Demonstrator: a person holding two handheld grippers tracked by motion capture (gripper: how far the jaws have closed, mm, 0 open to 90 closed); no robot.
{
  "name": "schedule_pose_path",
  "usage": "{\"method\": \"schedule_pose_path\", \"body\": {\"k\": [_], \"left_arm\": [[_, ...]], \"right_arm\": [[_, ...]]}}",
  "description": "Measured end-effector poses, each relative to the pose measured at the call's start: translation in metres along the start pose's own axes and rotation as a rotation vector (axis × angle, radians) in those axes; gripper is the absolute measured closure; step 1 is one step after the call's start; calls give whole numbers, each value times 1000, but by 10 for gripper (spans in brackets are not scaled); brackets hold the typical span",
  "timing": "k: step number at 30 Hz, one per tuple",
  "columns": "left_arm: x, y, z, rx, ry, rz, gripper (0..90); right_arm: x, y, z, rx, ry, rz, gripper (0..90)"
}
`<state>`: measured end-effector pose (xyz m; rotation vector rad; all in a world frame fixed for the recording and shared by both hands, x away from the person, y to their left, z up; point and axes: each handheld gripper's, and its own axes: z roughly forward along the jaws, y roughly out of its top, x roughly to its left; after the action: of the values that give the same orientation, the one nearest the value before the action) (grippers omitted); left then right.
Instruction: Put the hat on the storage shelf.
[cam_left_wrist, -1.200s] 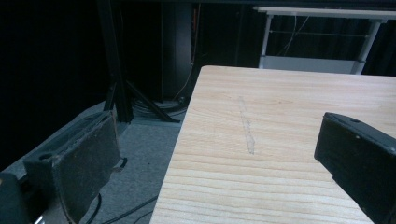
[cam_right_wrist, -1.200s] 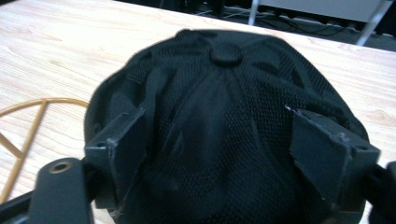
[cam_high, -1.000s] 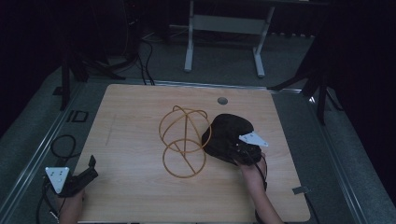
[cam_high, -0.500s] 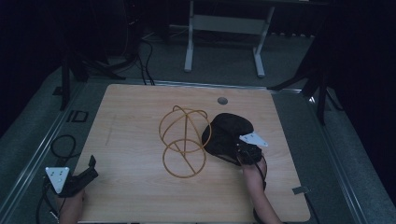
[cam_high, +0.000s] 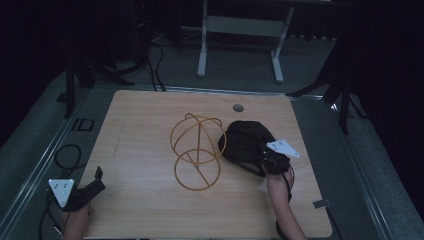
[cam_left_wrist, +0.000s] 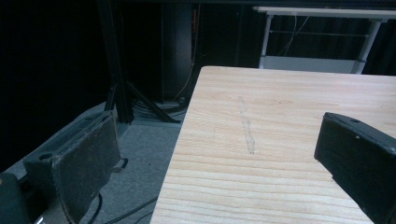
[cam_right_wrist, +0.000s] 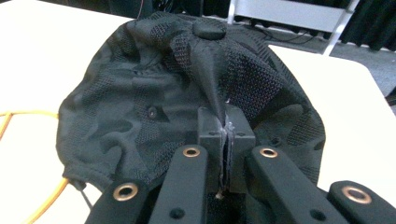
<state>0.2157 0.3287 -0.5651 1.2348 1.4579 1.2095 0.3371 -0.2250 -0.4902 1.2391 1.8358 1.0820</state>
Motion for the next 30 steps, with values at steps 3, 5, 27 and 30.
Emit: {"method": "schedule_pose_path", "body": {"k": [3, 5, 27, 30], "left_arm": [[0, 0, 0, 0, 1, 0, 6], [0, 0, 0, 1, 1, 0, 6], [0, 0, 0, 2, 4, -2, 6], [0, 0, 0, 2, 5, -2, 6]], "right_arm": [[-5, 4, -7, -15, -3, -3, 879], [-8, 6, -11, -26, -2, -2, 879], [-31, 43, -62, -141, -27, 0, 879], [-33, 48, -68, -149, -31, -8, 879]]}}
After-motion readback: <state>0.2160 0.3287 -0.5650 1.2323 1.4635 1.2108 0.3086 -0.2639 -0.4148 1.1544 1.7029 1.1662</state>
